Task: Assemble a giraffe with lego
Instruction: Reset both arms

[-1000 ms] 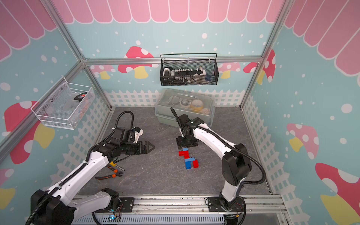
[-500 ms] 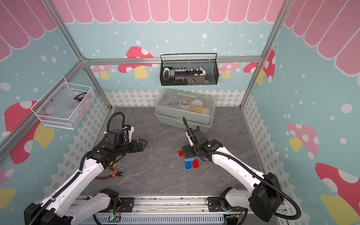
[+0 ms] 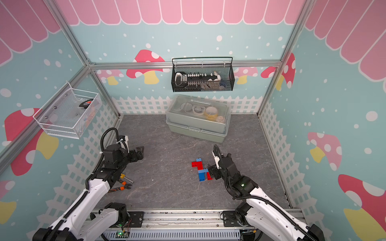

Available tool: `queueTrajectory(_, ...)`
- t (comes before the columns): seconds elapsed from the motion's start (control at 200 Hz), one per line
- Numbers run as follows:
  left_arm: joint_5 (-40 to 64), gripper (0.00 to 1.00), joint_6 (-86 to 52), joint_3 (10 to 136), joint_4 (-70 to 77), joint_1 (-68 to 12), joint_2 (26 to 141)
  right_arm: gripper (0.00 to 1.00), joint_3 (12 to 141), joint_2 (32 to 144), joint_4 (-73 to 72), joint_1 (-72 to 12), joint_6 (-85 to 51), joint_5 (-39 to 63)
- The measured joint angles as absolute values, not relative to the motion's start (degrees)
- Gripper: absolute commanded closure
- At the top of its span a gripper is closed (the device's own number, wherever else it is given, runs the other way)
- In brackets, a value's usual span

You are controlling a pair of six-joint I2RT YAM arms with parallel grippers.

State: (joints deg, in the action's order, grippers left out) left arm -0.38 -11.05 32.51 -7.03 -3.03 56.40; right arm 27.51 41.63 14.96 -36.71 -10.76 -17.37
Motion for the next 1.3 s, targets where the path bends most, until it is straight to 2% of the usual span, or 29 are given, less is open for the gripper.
queueTrajectory(0.22, -2.44, 0.01, -6.85, 32.88, 6.87, -1.02, 72.84, 0.08, 23.16, 41.17, 4.43, -33.39, -3.55, -26.44)
queueTrajectory(0.35, -2.85, 0.01, -4.86, 31.14, 15.42, -0.8, 74.94, 0.07, 19.38, 41.25, -2.98, -27.66, -0.62, -27.51)
queueTrajectory(0.45, -2.96, 0.01, -4.12, 29.08, 21.54, -0.19, 75.37, 0.01, 17.45, 42.63, -8.36, -22.39, 0.05, -27.49)
queueTrajectory(0.605, -2.76, 0.01, -4.29, 26.63, 29.36, 1.89, 78.52, 0.01, 14.28, 46.65, -18.96, -15.94, 0.6, -26.94)
queueTrajectory(0.945, 1.85, 0.01, -3.03, 22.41, 42.59, 1.3, 84.01, 0.02, 11.51, 68.47, -44.58, -8.14, 0.82, -22.76)
queueTrajectory(1.166, -0.6, 0.0, -2.42, 22.46, 46.11, -0.78, 87.46, 0.02, 11.0, 85.01, -61.76, -7.01, 0.6, -20.99)
queueTrajectory(1.301, -3.31, 0.01, -2.81, 22.55, 46.15, -0.73, 87.48, 0.03, 12.73, 87.79, -60.27, -5.96, -0.05, -19.88)
